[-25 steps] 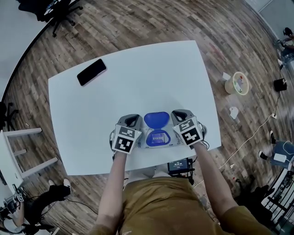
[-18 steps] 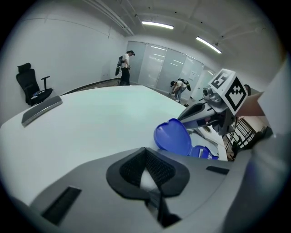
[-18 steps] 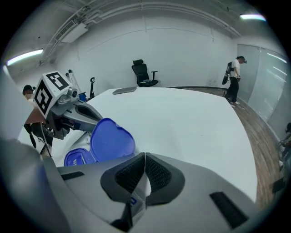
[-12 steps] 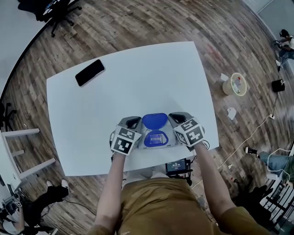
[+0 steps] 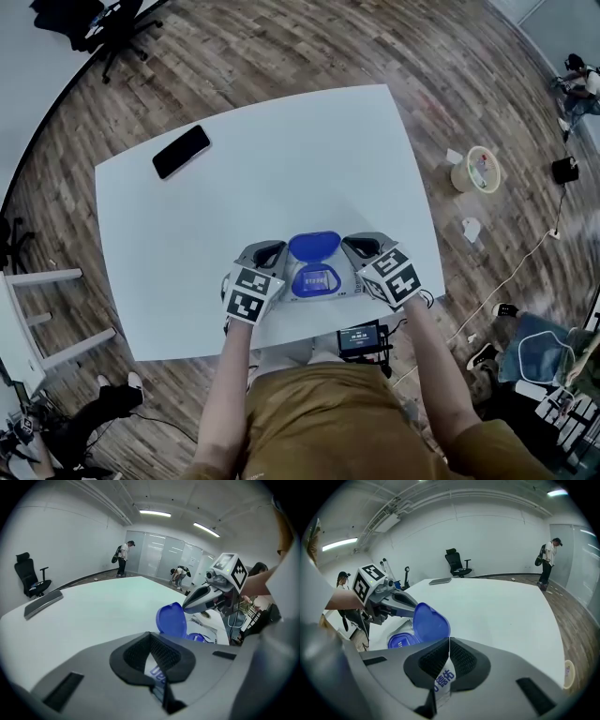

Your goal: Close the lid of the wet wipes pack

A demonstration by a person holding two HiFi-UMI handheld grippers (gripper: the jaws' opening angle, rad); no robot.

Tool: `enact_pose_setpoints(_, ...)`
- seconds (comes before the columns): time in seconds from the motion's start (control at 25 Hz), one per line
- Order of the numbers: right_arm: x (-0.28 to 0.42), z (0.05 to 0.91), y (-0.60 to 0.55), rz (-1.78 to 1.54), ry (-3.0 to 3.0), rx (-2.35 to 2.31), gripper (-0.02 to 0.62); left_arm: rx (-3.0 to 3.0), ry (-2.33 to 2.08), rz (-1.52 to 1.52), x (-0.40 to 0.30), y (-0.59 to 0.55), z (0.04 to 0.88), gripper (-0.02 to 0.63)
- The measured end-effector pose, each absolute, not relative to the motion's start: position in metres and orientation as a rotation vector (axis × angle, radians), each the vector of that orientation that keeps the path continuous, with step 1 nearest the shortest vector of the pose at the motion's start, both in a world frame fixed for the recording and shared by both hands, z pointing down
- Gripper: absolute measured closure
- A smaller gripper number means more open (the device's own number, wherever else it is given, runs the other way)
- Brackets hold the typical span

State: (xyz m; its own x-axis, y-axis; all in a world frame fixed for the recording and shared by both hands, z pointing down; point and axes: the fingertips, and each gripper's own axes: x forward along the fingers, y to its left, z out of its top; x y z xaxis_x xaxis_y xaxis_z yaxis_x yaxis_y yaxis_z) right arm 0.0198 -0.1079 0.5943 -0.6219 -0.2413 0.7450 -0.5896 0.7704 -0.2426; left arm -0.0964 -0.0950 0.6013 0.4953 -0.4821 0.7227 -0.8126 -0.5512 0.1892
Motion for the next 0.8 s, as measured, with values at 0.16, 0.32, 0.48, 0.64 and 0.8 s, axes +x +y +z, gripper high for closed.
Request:
enact_pose_setpoints(0.16, 0.016, 0.594, -0.098, 0.621, -2.25, 0.606, 0.584, 2.251, -1.062, 0.833, -0.094, -0.092, 0.597, 0.6)
enact_pose_setpoints(0.32, 0.007, 0.586, -0.086, 0.626, -2.287, 0.544, 0.584, 2.312, -1.052, 0.788, -0.085, -0.092, 0.584, 0.6)
enact_pose_setpoints(0.48, 0.022, 0.588, -0.091, 0.619, -2.259, 0.628, 0.583, 2.296, -1.079, 0.828, -0.086, -0.093, 0.588, 0.6)
enact_pose_setpoints(0.64, 0.041, 0.599, -0.116, 0.594, -2.173, 0.749, 0.583, 2.208, -1.105, 0.897, -0.102, -0.098, 0.602, 0.6)
enact_pose_setpoints(0.8, 0.034, 0.616, -0.124, 0.587, -2.12, 0.682, 0.583, 2.171, -1.04, 0.958, -0.1, -0.103, 0.616, 0.6)
